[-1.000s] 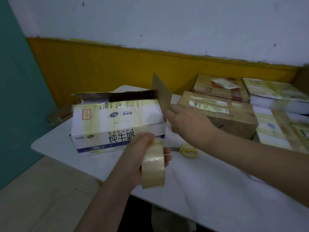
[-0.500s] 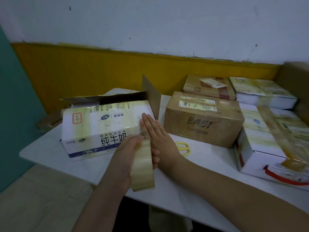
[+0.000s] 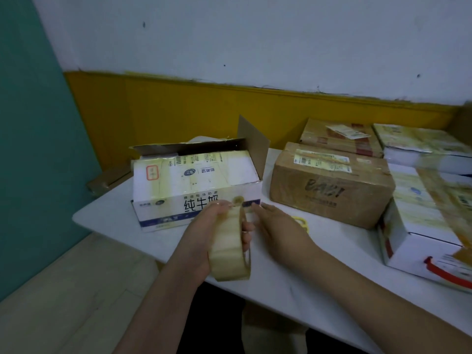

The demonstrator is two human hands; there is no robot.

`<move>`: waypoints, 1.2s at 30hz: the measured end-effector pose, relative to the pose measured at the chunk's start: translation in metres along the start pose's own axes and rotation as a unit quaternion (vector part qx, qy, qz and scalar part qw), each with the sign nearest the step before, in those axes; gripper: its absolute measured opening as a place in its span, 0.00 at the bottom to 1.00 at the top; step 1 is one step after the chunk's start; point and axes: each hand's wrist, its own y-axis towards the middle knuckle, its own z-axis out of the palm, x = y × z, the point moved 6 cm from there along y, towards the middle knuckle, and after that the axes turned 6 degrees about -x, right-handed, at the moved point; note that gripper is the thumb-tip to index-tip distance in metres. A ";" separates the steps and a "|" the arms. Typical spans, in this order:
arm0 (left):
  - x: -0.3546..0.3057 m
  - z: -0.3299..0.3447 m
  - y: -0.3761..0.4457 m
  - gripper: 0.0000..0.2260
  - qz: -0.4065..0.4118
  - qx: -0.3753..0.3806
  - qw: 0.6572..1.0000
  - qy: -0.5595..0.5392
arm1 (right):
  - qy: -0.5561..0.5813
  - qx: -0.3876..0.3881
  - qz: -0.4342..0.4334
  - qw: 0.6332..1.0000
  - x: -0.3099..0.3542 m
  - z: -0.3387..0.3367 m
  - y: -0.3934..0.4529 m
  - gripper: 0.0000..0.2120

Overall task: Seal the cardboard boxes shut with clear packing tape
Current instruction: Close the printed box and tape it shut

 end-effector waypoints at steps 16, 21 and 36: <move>-0.020 -0.090 -0.062 0.23 -0.021 -0.055 0.964 0.258 | 0.235 0.018 0.084 0.968 0.150 -0.030 0.027 0.11; -0.006 -0.128 -0.033 0.32 -0.007 -0.100 0.935 0.339 | 0.266 -0.017 0.113 0.957 0.137 -0.005 0.036 0.11; 0.029 -0.154 0.016 0.36 0.077 -0.214 0.841 0.491 | -0.031 0.027 0.056 0.998 0.116 0.062 0.035 0.23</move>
